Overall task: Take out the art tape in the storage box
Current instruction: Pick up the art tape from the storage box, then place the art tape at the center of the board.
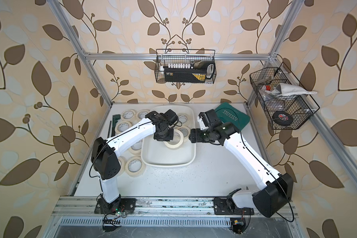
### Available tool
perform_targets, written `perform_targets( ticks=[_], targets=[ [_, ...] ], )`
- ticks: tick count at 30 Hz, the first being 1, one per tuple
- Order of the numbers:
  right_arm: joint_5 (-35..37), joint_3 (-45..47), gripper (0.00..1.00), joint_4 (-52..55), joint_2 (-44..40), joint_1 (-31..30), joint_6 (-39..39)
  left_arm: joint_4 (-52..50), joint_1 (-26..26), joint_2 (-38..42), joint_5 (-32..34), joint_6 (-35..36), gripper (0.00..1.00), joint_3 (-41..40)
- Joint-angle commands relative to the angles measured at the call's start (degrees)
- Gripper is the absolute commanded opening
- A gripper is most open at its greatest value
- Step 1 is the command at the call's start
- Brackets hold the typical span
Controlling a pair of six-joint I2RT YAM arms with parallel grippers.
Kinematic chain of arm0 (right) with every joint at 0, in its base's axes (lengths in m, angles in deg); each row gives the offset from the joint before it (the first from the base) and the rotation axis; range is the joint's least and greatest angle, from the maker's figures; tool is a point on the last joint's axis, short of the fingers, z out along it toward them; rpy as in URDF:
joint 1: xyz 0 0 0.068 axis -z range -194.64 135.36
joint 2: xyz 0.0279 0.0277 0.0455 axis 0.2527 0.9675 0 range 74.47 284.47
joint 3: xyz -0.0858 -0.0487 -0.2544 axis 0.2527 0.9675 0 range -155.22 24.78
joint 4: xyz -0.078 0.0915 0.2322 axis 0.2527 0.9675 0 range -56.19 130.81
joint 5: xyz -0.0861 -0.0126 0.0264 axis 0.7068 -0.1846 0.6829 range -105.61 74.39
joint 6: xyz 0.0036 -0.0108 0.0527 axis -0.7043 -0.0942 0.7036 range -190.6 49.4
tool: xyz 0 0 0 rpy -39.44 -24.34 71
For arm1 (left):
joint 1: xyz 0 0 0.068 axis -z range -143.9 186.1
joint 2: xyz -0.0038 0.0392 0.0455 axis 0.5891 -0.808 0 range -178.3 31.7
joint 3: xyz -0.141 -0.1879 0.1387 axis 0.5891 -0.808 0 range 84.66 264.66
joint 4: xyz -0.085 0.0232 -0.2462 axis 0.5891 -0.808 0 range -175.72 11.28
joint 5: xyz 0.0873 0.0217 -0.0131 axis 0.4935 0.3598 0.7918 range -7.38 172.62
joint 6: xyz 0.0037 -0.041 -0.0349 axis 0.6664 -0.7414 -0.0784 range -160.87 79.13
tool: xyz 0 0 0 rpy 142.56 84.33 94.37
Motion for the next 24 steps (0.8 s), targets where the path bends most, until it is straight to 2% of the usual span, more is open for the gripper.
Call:
perform_targets(
  ticks=[1, 6, 15, 21, 24],
  targets=[
    [1.7, -2.9, 0.81, 1.8, 1.8, -2.3, 0.2, -3.3, 1.3, 4.1, 1.3, 3.6, 0.16, 3.4],
    [7.3, -5.3, 0.8, 3.9, 4.1, -6.1, 0.0, -3.8, 3.4, 5.2, 0.4, 4.6, 0.17, 4.2],
    [9.4, -6.3, 0.79, 3.3, 6.9, -8.5, 0.0, -3.6, 5.0, 5.3, -1.2, 4.8, 0.16, 5.1],
    [8.9, -7.5, 0.74, 2.5, 9.8, -9.1, -0.2, -3.2, 5.3, 5.5, -2.5, 5.0, 0.16, 5.2],
    [8.6, -8.2, 0.67, 2.1, 10.9, -9.0, -0.3, -3.0, 5.3, 5.4, -3.1, 5.0, 0.16, 5.0]
  ],
)
